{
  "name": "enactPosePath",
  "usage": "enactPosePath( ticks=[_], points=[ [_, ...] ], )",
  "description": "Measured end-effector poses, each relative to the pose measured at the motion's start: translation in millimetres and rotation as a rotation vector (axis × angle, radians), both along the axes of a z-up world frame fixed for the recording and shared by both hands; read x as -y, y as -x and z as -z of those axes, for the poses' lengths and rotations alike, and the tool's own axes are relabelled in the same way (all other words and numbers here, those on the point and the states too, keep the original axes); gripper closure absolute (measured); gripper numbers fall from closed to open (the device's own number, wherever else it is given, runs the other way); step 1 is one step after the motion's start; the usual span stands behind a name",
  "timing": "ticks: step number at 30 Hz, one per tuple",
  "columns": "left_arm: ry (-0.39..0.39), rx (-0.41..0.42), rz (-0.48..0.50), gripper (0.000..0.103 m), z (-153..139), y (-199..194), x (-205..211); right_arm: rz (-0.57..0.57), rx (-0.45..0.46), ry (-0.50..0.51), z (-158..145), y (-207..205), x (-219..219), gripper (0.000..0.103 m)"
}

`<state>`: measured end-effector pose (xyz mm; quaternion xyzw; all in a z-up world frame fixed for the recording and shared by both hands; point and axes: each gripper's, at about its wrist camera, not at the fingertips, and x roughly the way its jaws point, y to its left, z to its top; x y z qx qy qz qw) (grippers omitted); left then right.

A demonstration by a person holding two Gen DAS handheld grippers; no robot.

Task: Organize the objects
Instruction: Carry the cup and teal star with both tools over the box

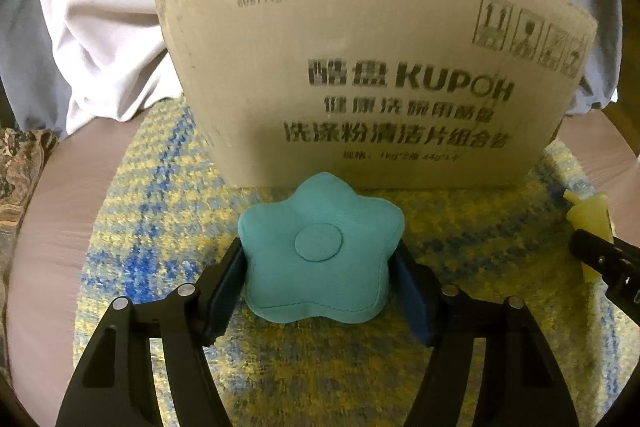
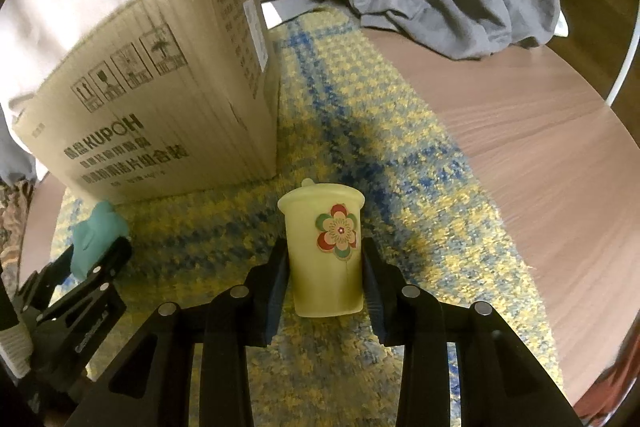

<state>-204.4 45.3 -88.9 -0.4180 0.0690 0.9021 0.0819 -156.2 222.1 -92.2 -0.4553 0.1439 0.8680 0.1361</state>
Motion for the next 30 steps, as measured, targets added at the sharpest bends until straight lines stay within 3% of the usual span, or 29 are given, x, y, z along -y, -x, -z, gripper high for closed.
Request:
enactPosePath(
  ticks=[13, 30],
  points=[
    [-0.005, -0.068, 0.018, 0.035, -41, -20, -9, -0.013, -0.058, -0.031, -29, -13, 4, 0.068],
    [-0.026, -0.122, 0.023, 0.035, -79, -15, -2, -0.033, -0.14, -0.1, -78, -24, 13, 0.068]
  ],
)
